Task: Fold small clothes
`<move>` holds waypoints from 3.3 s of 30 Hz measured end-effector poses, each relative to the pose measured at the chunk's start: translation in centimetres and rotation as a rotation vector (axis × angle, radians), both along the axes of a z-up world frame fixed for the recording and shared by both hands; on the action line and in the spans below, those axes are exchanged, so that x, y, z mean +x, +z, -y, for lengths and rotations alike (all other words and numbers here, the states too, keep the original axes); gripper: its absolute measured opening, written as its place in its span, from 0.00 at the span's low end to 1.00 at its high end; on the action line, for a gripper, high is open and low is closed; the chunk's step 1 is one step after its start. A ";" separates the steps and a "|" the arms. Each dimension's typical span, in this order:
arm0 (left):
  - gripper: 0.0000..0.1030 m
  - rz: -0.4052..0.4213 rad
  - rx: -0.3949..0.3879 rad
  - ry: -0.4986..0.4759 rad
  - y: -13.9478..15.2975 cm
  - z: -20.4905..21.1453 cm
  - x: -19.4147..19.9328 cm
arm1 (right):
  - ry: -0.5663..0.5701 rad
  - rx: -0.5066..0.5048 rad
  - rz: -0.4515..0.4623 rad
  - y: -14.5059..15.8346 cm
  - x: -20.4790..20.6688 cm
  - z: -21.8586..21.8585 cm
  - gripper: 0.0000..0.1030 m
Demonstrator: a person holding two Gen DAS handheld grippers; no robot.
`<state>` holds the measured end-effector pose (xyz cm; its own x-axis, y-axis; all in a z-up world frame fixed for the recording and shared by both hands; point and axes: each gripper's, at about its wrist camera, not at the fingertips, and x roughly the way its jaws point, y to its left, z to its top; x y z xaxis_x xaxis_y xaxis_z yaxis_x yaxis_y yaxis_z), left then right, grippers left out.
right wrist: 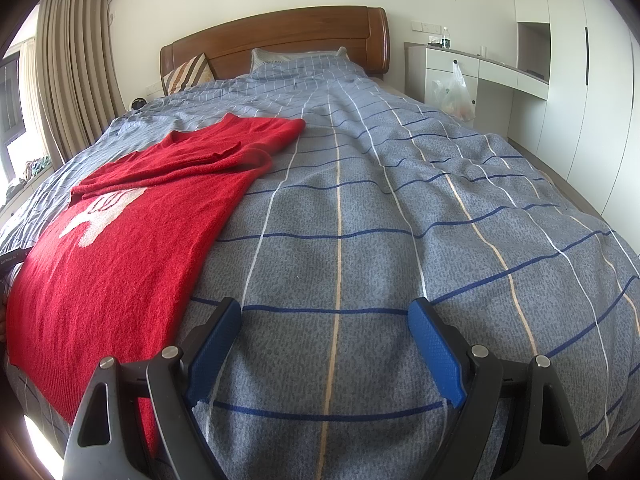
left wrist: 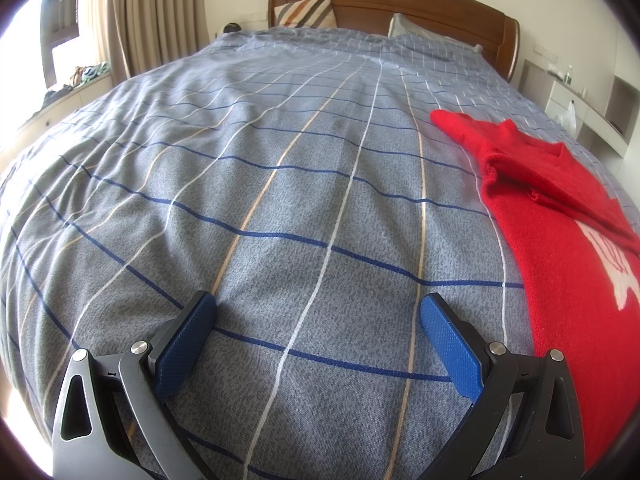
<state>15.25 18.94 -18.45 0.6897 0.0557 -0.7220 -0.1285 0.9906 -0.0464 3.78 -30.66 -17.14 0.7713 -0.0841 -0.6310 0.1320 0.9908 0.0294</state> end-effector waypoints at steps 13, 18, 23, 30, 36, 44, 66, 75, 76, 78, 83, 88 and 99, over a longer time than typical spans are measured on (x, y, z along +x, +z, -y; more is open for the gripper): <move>0.99 0.001 0.001 0.000 0.0 0.0 0.0 | 0.000 0.000 0.000 0.0 0.0 0.0 0.82; 0.99 0.001 0.001 0.000 -0.1 0.0 0.0 | 0.000 0.000 0.000 0.0 0.0 0.0 0.82; 0.99 0.001 0.000 0.000 -0.1 0.0 0.0 | 0.000 0.001 0.000 0.0 0.0 0.0 0.82; 0.99 -0.009 -0.001 -0.003 -0.1 0.0 0.0 | -0.001 0.000 0.000 0.1 0.0 0.0 0.82; 0.99 -0.045 0.000 -0.016 0.6 -0.3 0.7 | -0.002 -0.001 0.001 0.0 0.0 0.0 0.82; 0.98 -0.167 -0.074 -0.091 3.5 0.3 -0.8 | -0.005 0.048 0.038 2.5 -2.3 0.5 0.82; 0.03 -0.487 -0.347 -0.316 -1.4 7.7 -9.5 | 0.297 0.538 -0.452 -4.6 -2.9 -6.5 0.05; 0.02 -0.253 -0.542 -0.332 6.5 5.9 -9.4 | 0.298 0.639 -0.280 2.4 -3.1 -4.7 0.05; 0.02 -0.213 -0.559 -0.335 7.7 5.7 -8.3 | 0.302 0.653 -0.240 3.6 -2.5 -4.5 0.05; 0.02 -0.144 -0.574 -0.340 9.4 5.6 -5.4 | 0.303 0.663 -0.168 5.3 -0.2 -4.0 0.05; 0.02 -0.062 -0.544 -0.305 11.1 6.2 4.9 | 0.278 0.539 -0.048 8.2 9.3 -3.2 0.05; 0.02 -0.069 -0.441 -0.247 10.4 9.7 14.7 | 0.234 0.511 -0.045 8.2 20.4 -2.7 0.05; 0.57 -0.174 -0.298 -0.089 6.2 10.9 25.0 | 0.082 0.554 -0.129 3.2 32.5 0.0 0.27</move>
<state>40.29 8.01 -12.23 0.5473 -0.2304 -0.8046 -0.0734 0.9444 -0.3204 36.30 -30.62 -13.95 0.6751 0.3429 -0.6532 0.0924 0.8391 0.5360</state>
